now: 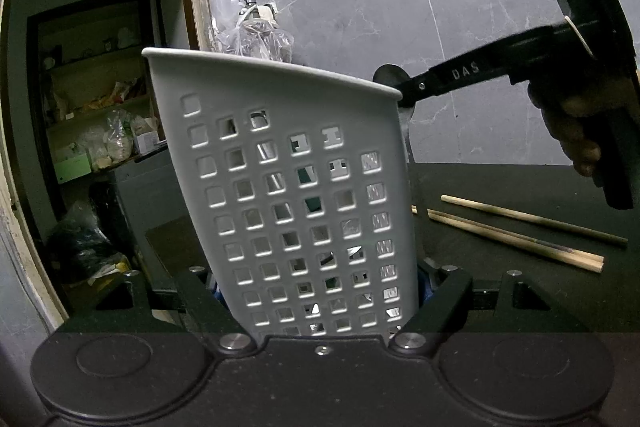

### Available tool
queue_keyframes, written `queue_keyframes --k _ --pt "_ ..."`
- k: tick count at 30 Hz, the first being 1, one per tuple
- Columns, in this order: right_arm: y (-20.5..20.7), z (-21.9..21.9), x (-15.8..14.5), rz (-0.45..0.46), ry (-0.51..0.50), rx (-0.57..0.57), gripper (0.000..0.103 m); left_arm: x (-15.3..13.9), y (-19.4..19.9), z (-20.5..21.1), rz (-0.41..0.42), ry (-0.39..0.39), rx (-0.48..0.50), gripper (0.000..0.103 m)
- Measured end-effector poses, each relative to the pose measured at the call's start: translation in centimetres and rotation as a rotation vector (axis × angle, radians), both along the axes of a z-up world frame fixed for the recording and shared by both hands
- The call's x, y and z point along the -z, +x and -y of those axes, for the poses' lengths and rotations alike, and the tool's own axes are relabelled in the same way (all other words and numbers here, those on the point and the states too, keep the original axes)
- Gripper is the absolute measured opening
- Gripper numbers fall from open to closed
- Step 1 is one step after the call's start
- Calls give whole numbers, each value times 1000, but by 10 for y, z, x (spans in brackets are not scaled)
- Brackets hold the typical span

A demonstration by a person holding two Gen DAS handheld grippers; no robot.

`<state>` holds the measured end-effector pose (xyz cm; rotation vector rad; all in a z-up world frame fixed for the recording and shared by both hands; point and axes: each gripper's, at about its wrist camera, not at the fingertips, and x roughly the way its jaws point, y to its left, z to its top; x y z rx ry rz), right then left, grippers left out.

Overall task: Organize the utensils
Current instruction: 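Carry the spoon over the basket and open the right gripper to drop it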

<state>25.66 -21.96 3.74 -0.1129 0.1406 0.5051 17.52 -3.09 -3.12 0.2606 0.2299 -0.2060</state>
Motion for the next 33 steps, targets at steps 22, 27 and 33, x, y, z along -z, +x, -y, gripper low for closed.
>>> queue_keyframes --k 22,27,33 --pt "-39 0 -46 191 60 -33 2 0 0 0 1 0 -1 80" --pt "-53 -6 -75 303 77 -55 2 1 0 0 0 0 -1 80" --pt "-61 -16 -94 346 120 -140 2 1 -1 0 1 0 -1 80"
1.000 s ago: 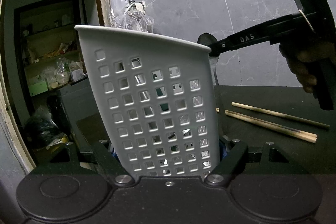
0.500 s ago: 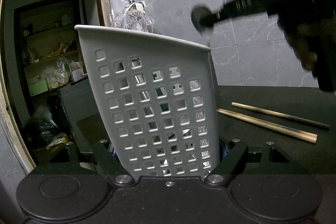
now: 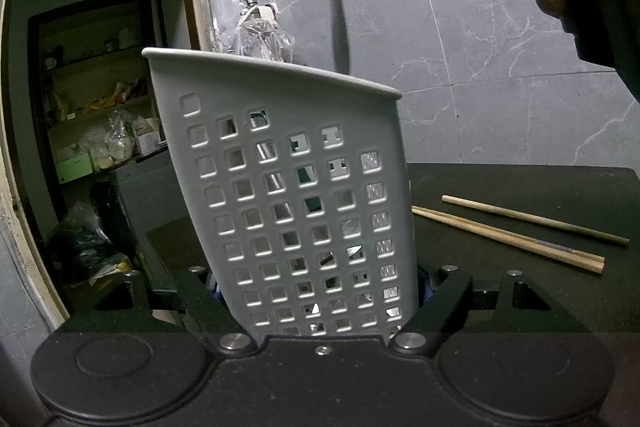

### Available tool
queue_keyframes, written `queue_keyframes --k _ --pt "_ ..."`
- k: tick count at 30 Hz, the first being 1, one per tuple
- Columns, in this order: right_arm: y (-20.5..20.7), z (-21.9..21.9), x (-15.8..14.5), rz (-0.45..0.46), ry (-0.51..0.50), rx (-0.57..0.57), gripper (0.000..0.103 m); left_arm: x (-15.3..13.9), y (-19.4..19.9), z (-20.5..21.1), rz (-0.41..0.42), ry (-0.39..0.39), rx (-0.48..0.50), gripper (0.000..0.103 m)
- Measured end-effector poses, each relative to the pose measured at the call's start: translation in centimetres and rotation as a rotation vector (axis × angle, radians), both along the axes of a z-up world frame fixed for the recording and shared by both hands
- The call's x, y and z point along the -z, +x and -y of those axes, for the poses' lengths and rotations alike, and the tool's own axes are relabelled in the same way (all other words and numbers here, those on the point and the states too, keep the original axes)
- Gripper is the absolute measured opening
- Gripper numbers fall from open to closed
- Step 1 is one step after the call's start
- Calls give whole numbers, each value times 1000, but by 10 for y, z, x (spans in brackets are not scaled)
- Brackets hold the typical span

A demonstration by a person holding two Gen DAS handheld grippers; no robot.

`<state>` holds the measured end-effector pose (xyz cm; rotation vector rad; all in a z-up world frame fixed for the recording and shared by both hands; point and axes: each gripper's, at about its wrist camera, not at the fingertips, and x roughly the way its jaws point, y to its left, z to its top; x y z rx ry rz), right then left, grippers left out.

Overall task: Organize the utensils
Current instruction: 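Carry the spoon over the basket and open the right gripper to drop it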

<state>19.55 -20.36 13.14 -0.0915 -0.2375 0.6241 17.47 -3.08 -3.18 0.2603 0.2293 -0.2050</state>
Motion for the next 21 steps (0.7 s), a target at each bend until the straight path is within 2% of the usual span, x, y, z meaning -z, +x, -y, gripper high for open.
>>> queue_keyframes --k 6,21 --pt "-2 -17 7 -32 -32 -78 2 0 -1 0 0 2 -1 80" --pt "6 -38 34 -143 -92 -153 2 -1 -2 1 2 2 -1 80"
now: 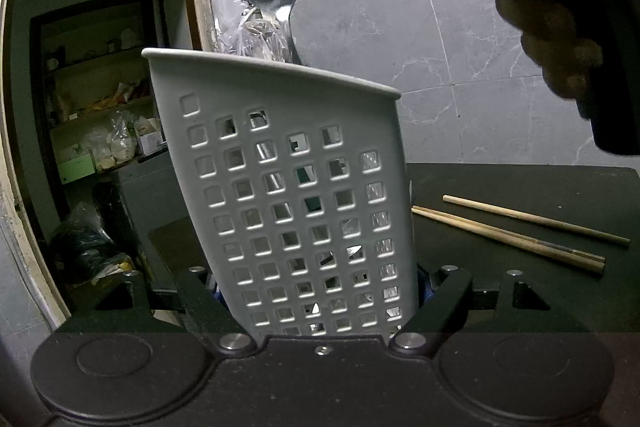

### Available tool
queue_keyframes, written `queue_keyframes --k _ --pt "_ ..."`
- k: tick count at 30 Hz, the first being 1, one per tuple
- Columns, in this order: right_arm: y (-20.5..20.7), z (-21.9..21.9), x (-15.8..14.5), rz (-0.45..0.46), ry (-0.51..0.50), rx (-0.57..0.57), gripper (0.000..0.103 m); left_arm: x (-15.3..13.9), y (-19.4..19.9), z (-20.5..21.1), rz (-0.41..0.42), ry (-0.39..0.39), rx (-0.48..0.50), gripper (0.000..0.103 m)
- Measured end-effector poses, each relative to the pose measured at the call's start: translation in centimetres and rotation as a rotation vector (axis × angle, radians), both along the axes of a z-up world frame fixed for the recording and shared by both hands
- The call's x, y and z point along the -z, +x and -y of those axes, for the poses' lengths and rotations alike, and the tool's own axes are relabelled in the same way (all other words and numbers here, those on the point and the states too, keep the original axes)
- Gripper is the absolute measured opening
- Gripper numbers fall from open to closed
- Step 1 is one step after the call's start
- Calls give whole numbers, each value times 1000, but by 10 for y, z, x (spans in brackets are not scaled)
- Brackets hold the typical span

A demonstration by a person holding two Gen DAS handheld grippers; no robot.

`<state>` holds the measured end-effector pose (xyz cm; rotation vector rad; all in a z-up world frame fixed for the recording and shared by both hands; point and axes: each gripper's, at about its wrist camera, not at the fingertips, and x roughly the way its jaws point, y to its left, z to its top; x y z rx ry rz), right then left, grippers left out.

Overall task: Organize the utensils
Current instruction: 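Carry the spoon over the basket and open the right gripper to drop it, then move the right gripper back down to the utensil pile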

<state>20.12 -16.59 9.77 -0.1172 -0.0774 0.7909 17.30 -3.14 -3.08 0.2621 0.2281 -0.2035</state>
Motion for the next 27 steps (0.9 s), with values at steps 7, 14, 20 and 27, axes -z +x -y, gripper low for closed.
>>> queue_keyframes --k 7,14,20,27 --pt "4 -5 14 -46 -40 -7 2 0 0 0 0 0 0 80" --pt "10 -9 31 -100 -94 0 2 0 0 0 0 0 0 80" --pt "14 -9 38 -122 -115 7 2 1 0 0 0 0 -1 80" --pt "15 -6 43 -139 -129 7 4 -1 0 0 0 0 -2 80"
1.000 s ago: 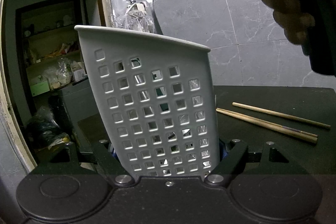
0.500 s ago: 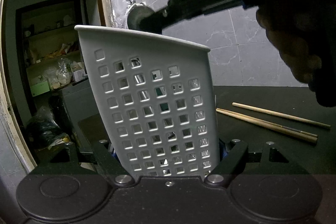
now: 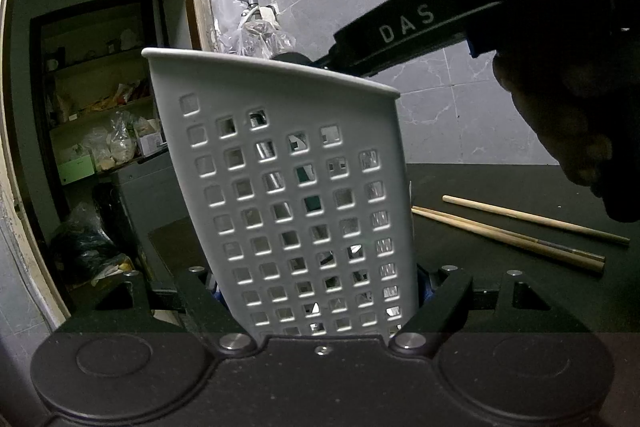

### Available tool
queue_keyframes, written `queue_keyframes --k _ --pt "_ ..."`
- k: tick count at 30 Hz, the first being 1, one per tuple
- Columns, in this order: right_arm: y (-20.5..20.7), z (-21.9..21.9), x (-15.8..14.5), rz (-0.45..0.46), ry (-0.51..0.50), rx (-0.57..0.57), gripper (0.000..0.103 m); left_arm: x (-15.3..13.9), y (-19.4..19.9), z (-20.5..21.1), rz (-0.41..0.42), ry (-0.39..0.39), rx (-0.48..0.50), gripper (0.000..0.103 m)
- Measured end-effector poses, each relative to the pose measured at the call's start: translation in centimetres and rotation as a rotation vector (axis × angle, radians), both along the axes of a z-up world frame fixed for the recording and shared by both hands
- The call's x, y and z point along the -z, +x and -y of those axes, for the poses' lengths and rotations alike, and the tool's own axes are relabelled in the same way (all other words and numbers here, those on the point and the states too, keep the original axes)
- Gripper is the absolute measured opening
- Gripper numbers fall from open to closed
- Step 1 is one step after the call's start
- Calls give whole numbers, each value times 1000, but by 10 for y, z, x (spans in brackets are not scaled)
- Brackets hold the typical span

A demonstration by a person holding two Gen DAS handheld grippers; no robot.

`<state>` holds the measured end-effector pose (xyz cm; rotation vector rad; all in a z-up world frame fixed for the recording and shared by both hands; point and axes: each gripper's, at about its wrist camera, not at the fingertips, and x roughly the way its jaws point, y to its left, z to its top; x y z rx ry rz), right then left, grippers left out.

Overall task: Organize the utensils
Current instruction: 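Move the right gripper back down to the utensil pile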

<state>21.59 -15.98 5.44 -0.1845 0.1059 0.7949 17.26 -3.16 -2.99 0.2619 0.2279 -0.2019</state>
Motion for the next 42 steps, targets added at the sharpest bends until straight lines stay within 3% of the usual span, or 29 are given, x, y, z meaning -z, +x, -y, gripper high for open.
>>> queue_keyframes --k 6,8,16,20,23,26,32,37,42 --pt "0 6 0 -7 15 -24 18 0 0 0 0 1 0 80" --pt "-1 8 -2 -2 31 -36 35 0 0 0 0 1 1 80" --pt "-8 27 -21 60 91 -40 68 0 0 0 0 1 0 80" --pt "-7 38 -27 89 114 12 90 1 0 0 1 1 0 80" --pt "-3 45 -28 97 121 68 100 1 0 0 1 1 0 80" --pt "6 51 -24 66 107 153 103 1 0 0 1 1 0 80" --pt "34 66 -6 -102 94 229 103 1 0 1 1 1 0 80" --pt "57 67 14 -211 30 293 103 1 -1 0 1 1 0 80" --pt "88 63 38 -375 -77 376 103 1 -1 2 2 11 -3 81"
